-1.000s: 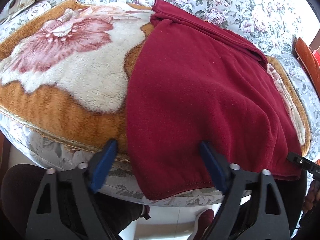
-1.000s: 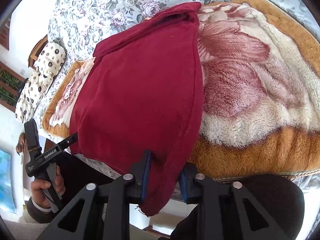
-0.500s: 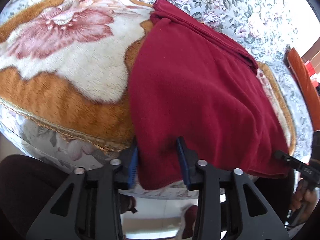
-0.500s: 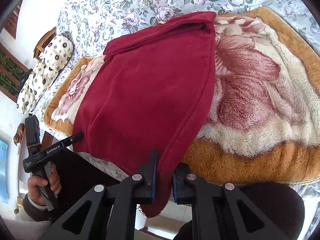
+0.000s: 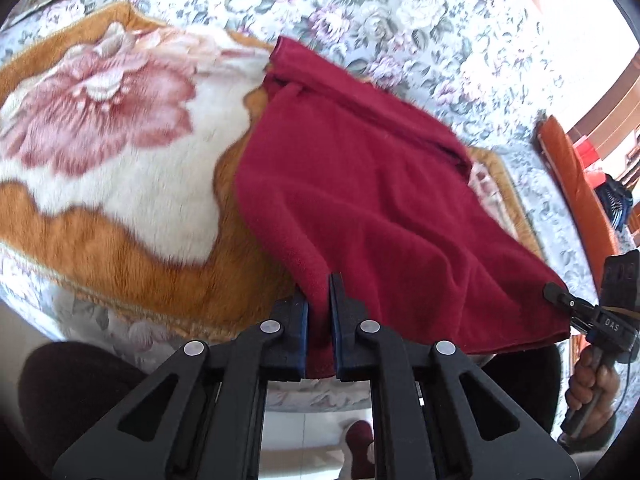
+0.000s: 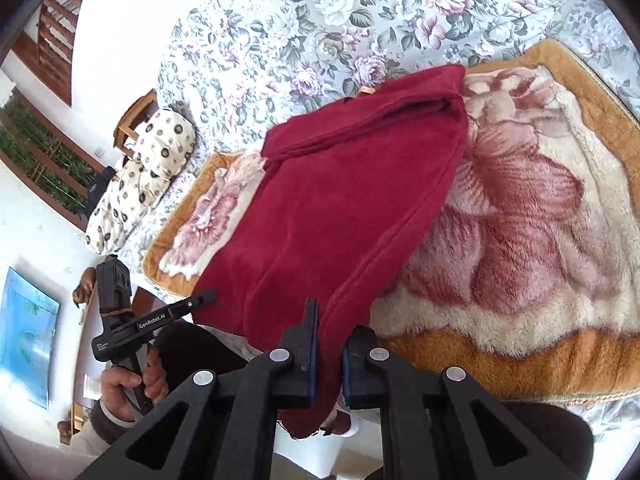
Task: Fold small clothes
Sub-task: 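Grasp the hem with both grippers and lift it toward the collar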
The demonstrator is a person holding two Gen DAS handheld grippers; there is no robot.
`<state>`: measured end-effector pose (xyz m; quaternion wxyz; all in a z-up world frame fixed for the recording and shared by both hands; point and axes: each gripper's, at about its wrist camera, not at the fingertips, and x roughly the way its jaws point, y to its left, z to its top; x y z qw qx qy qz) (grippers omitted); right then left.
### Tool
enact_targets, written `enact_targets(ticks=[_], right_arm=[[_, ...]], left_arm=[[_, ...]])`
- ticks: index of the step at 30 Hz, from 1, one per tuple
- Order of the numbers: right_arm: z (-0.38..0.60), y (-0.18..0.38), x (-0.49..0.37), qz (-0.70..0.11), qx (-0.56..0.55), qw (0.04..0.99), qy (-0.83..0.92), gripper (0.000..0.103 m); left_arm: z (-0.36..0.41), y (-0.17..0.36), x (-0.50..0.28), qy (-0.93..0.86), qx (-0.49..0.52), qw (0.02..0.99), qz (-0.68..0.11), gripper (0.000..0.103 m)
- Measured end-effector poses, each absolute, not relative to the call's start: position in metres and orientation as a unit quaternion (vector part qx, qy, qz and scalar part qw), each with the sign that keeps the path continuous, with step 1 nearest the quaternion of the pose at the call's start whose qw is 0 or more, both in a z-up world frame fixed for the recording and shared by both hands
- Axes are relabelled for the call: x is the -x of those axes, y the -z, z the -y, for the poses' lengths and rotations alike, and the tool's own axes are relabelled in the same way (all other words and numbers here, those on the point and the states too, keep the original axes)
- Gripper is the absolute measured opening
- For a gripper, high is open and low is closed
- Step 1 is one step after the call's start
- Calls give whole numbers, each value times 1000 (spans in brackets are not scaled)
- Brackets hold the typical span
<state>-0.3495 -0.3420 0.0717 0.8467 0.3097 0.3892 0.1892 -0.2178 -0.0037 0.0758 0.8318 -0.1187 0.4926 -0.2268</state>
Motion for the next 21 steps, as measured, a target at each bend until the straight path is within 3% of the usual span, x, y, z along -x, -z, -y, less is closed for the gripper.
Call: enact_targets(ticks=[13, 21], right_arm=[[406, -139, 208, -307, -342, 872, -166, 8], [462, -85, 79, -332, -380, 856, -112, 8]], left_arm=[[44, -153, 53, 242, 136, 857, -433, 8], [86, -118, -75, 217, 134, 849, -462, 8]])
